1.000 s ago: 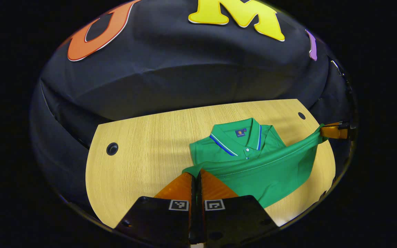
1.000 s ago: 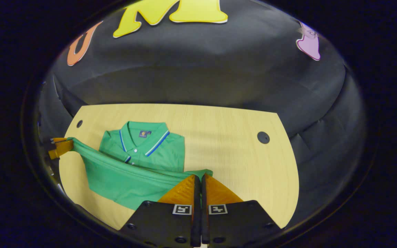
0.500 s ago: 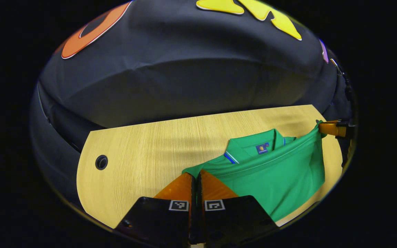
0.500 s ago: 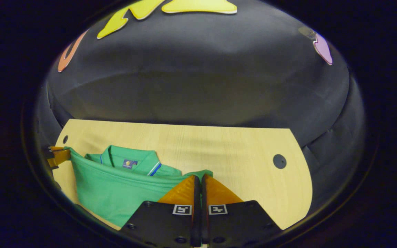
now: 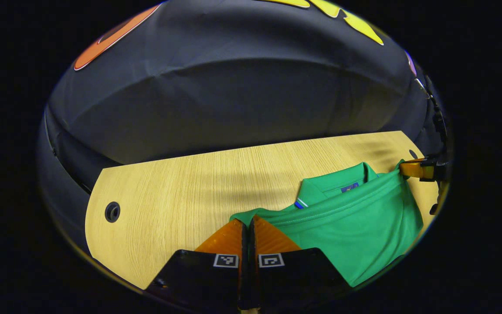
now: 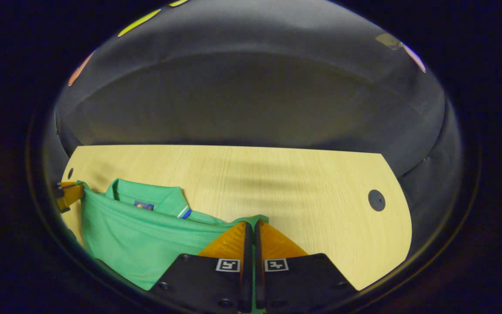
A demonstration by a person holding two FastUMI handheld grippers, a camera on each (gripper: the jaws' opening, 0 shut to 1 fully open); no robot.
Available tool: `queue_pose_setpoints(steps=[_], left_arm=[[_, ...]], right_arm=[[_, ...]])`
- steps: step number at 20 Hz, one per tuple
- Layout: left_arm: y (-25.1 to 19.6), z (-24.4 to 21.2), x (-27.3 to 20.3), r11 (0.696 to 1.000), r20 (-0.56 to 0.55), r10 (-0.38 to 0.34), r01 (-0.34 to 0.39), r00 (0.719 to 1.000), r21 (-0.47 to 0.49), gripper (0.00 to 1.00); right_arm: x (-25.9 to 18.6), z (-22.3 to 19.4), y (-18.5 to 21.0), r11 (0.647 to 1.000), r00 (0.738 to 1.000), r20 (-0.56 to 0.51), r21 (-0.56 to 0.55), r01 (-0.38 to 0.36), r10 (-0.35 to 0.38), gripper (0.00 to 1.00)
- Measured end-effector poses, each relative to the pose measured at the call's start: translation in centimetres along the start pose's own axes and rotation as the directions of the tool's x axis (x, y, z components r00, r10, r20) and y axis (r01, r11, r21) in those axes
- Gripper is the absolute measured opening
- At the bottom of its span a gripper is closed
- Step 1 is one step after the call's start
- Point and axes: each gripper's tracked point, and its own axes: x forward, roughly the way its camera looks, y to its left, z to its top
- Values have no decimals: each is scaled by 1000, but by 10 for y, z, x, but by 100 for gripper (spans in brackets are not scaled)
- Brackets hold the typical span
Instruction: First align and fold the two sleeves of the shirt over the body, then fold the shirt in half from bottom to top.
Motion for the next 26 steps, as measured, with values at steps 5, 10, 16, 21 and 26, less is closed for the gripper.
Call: queue_pose_setpoints(steps=[5, 10, 16, 21, 26], left_arm=[[3, -1, 2, 1000, -3, 19, -19, 1000, 14, 5], [-4, 11, -19, 997, 58, -4, 9, 998, -81, 41], [4, 44, -109, 991, 156, 61, -41, 986, -130, 99], [-3, 72, -237, 984, 280, 117, -73, 953, -162, 98], [-22, 74, -362, 981, 400, 150, -88, 904, -171, 98]], right_arm=[[0, -2, -4, 1000, 1000, -2, -17, -10, 10, 14], [-34, 13, -16, 1000, 999, 37, -19, -21, 22, 55], [-132, 42, -31, 999, 986, 159, -24, -45, 48, 92], [-257, 59, -44, 998, 945, 323, -44, -34, 47, 95], [-392, 51, -53, 999, 870, 490, -12, -51, 50, 95]])
